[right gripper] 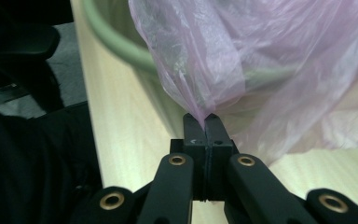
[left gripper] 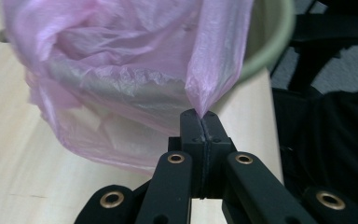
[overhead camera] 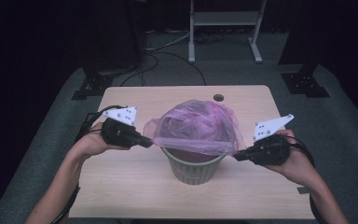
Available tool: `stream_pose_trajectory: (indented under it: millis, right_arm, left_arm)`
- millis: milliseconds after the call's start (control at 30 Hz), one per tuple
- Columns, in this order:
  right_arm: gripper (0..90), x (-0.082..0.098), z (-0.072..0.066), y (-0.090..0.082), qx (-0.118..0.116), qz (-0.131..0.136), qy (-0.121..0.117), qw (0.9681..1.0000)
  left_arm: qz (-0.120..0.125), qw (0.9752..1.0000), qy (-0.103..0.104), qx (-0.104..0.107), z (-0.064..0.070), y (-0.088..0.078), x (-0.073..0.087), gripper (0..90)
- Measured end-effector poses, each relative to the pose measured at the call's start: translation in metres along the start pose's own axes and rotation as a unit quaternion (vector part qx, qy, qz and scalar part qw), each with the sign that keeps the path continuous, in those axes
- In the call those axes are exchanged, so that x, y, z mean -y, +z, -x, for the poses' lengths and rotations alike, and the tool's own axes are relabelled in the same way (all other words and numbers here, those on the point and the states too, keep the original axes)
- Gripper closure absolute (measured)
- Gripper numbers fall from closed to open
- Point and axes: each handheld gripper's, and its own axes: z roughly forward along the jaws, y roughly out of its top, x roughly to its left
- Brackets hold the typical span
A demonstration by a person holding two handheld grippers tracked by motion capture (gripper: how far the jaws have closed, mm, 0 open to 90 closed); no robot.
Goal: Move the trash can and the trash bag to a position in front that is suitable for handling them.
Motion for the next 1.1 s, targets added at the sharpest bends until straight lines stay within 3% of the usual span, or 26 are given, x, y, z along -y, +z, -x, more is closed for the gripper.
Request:
stream_pose_trajectory:
  millis: [133, 400, 467, 500, 533, 767, 933, 1033, 1100]
  right_arm:
    - [90.0, 0.007, -0.005, 0.005, -0.01, -0.018, 0.0, 0.9998]
    - [90.0, 0.017, -0.006, 0.025, -0.033, -0.039, 0.007, 0.9987]
    - [90.0, 0.02, -0.006, 0.035, -0.036, -0.054, 0.008, 0.9979]
    - [90.0, 0.02, -0.006, 0.035, -0.036, -0.054, 0.008, 0.9979]
    - [90.0, 0.024, -0.005, 0.041, -0.031, -0.073, 0.009, 0.9969]
    - [90.0, 0.04, 0.007, 0.052, -0.03, -0.086, 0.036, 0.9952]
    - [90.0, 0.053, 0.014, 0.061, -0.03, -0.088, 0.05, 0.9944]
    - [90.0, 0.054, 0.014, 0.061, -0.029, -0.083, 0.054, 0.9947]
    - [85.1, 0.055, 0.013, 0.058, -0.024, -0.078, 0.053, 0.9952]
  left_arm:
    - [-0.01, 0.9998, 0.0, 0.016, 0.01, 0.007, 0.01, 90.0]
    - [-0.01, 0.9992, -0.003, 0.038, 0.013, 0.032, 0.023, 90.0]
    - [-0.028, 0.9986, -0.001, 0.045, 0.014, 0.044, 0.026, 90.0]
    - [-0.028, 0.9986, -0.001, 0.045, 0.014, 0.044, 0.026, 90.0]
    - [-0.051, 0.9979, -0.007, 0.038, 0.012, 0.052, 0.032, 90.0]
    - [-0.071, 0.9966, -0.025, 0.032, 0.005, 0.061, 0.047, 90.0]
    - [-0.07, 0.9962, -0.042, 0.032, -0.002, 0.071, 0.057, 90.0]
    - [-0.067, 0.9964, -0.043, 0.031, -0.001, 0.072, 0.058, 89.9]
    - [-0.068, 0.9963, -0.042, 0.03, 0.0, 0.068, 0.057, 79.1]
